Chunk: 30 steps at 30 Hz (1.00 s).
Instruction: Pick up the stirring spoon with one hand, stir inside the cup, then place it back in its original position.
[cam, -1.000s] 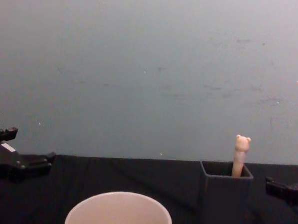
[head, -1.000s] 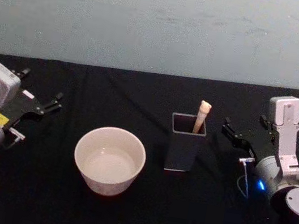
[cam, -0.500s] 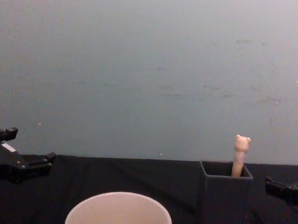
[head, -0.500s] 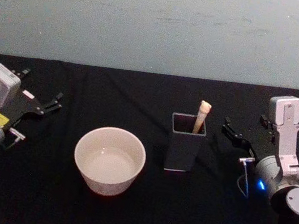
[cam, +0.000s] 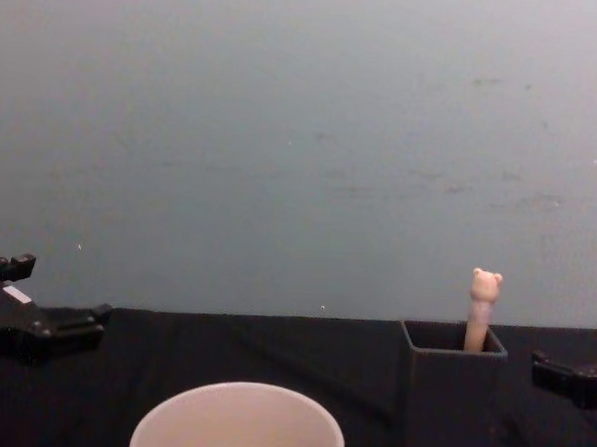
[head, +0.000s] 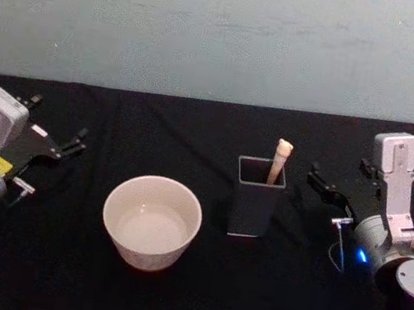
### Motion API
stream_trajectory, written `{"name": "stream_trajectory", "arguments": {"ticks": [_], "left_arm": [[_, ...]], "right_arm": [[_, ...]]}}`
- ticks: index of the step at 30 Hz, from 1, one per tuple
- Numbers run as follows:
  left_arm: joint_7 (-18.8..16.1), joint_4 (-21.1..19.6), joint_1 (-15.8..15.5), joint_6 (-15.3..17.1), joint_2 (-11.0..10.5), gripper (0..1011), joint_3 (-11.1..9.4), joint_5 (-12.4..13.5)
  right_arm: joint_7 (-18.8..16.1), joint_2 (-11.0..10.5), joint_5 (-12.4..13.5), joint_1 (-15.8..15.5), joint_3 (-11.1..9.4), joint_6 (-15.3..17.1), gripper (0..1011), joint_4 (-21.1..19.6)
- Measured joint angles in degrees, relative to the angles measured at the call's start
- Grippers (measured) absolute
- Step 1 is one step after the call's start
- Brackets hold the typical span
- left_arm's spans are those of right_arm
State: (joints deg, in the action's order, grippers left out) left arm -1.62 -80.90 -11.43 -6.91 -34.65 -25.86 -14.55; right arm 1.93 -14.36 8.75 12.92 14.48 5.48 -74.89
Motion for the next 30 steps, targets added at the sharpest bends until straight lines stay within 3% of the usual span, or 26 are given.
{"name": "stream_trajectory", "arguments": {"ticks": [30], "left_arm": [[0.0,0.0,0.0,0.0,0.0,1001,0.0,0.0]], "right_arm": [[0.0,0.0,0.07,0.0,0.0,0.0,1000,-0.05]]}}
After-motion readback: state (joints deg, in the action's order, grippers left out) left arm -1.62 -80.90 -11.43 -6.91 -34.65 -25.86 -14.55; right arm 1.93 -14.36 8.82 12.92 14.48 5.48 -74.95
